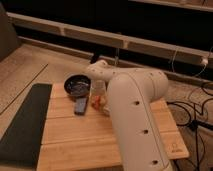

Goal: Place the pepper on the white sponge

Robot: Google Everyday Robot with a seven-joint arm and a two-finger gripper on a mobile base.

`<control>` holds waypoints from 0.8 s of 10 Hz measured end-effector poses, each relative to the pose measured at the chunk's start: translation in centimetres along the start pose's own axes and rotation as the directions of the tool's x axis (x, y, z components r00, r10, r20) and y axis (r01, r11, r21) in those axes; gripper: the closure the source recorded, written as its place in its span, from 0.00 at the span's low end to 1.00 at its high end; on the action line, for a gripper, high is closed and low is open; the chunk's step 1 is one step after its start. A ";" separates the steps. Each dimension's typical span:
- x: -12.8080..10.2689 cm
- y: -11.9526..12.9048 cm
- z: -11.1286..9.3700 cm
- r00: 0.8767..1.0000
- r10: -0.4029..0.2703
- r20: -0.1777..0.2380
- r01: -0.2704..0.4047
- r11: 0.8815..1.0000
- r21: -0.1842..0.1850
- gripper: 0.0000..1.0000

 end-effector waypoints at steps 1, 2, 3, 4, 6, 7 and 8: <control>-0.2 0.0 -0.1 1.000 0.004 0.002 -0.004 1.000 -0.004 0.67; -0.3 0.0 -0.1 1.000 0.009 0.003 -0.009 1.000 -0.010 0.77; -0.4 0.0 -0.2 1.000 0.017 0.006 -0.017 1.000 -0.018 0.87; -0.6 0.0 -0.9 0.999 0.036 0.020 -0.036 0.999 -0.034 0.97; -1.3 -0.1 -3.3 0.994 0.092 0.065 -0.087 0.993 -0.082 1.00; -1.5 -0.6 -5.6 0.987 0.118 0.108 -0.107 0.989 -0.103 1.00; -1.4 -0.3 -7.5 0.983 0.112 0.146 -0.096 0.989 -0.113 1.00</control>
